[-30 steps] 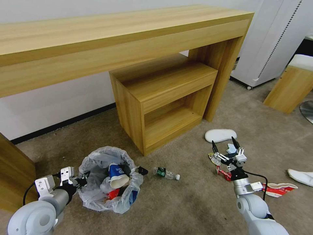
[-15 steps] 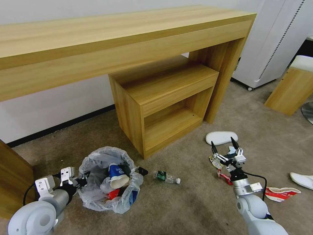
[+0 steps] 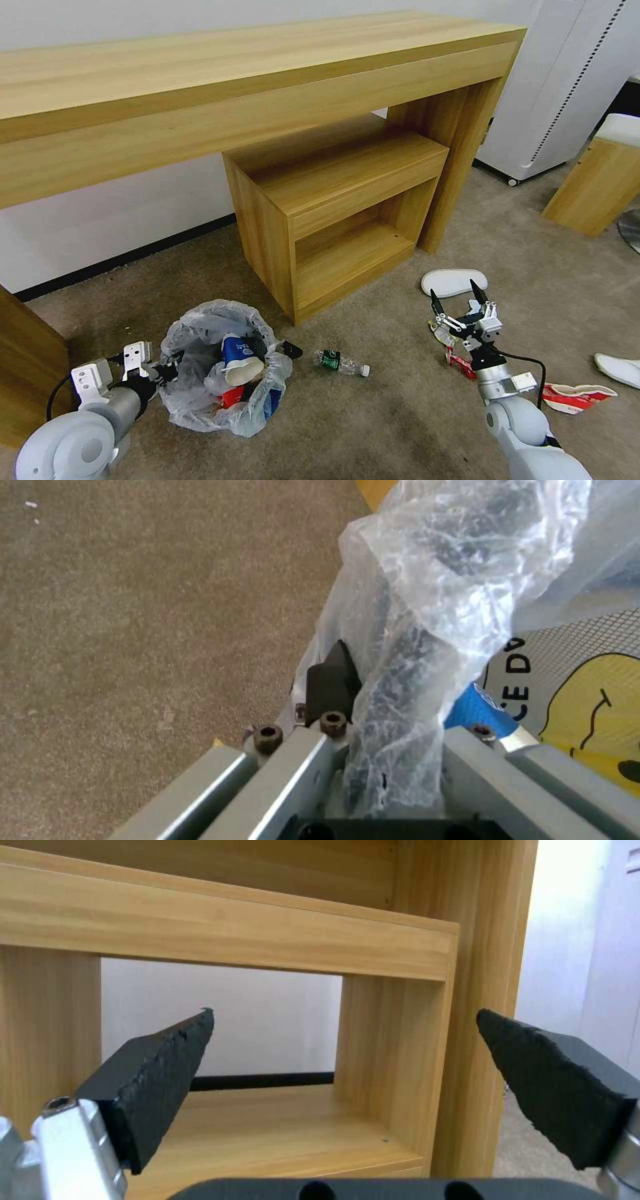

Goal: Pick up the trash bin and place the garbage on the floor into it.

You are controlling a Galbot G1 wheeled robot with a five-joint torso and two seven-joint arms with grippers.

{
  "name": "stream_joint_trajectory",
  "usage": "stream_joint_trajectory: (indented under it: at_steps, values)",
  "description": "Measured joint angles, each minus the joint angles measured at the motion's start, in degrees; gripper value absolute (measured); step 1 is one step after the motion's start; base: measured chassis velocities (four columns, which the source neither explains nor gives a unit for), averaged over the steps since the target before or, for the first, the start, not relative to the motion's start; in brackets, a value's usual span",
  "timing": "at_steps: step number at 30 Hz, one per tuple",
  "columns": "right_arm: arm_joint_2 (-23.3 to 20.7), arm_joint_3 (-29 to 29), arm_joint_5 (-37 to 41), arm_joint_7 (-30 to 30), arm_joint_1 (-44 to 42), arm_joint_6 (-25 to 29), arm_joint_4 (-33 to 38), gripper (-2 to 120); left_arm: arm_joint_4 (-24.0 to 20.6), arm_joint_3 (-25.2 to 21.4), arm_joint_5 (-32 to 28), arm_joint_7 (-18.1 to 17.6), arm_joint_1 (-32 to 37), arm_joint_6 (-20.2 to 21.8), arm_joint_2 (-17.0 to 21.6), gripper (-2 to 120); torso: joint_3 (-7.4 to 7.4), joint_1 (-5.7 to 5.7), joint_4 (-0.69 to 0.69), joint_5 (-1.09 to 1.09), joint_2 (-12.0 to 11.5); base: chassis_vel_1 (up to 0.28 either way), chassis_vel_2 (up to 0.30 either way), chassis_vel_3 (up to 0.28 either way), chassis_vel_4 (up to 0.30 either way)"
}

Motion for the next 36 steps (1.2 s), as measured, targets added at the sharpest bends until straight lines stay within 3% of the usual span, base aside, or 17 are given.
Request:
stream_joint_trajectory:
  at_steps: [14, 24, 30, 36]
  values:
    - [-0.2, -0.1, -0.4, 0.0, 0.1, -0.1, 0.0, 100, -0.2, 0.0, 0.0, 0.0, 0.1, 0.0, 0.0, 0, 0.00, 0.00, 0.00, 0.00, 0.0, 0.000, 0.000, 0.000, 0.000]
    - [-4.8, -1.9, 0.0, -1.5, 0.8, -0.4, -0.9, 100, 0.5, 0.5, -0.3, 0.0, -0.7, -0.1, 0.8, 0, 0.00, 0.00, 0.01, 0.00, 0.0, 0.000, 0.000, 0.000, 0.000]
    - [-10.2, -5.0, -0.7, -6.5, 1.0, -1.0, -3.2, 100, 1.7, 1.4, -0.8, 0.0, -1.4, -0.1, 2.1, 0, 0.00, 0.00, 0.00, 0.02, 0.0, 0.000, 0.000, 0.000, 0.000]
    - [-15.0, -10.1, 3.6, -17.0, 1.5, -2.2, -5.1, 100, 1.9, 1.9, -1.0, 0.0, -1.6, -0.1, 2.9, 0, 0.00, 0.00, 0.00, 0.01, 0.0, 0.000, 0.000, 0.000, 0.000]
